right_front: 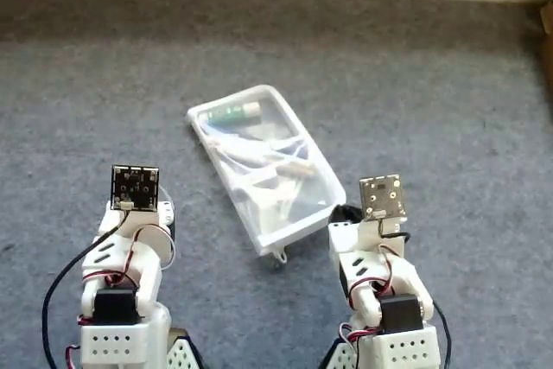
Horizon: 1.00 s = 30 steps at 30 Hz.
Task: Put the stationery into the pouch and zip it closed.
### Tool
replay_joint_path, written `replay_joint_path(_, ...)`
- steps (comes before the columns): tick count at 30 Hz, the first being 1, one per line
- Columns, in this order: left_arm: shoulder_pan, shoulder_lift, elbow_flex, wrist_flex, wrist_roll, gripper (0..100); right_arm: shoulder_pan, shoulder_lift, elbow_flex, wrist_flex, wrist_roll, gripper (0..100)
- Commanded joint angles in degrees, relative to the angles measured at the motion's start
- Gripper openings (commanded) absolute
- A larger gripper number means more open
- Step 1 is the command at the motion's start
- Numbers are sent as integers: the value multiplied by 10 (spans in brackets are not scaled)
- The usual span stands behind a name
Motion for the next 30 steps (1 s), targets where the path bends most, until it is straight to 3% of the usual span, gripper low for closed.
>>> replay_joint_path(1, 12, -7, 13, 4, 5, 35, -31, -8, 87, 36, -6, 5)
replay_joint_path(12, 12, -7, 13, 9, 5, 35, -43, -7, 87, 143, -3, 5)
replay_joint_path(30, 12, -7, 13, 234, 4, 38, -42, -7, 87, 175, -3, 5)
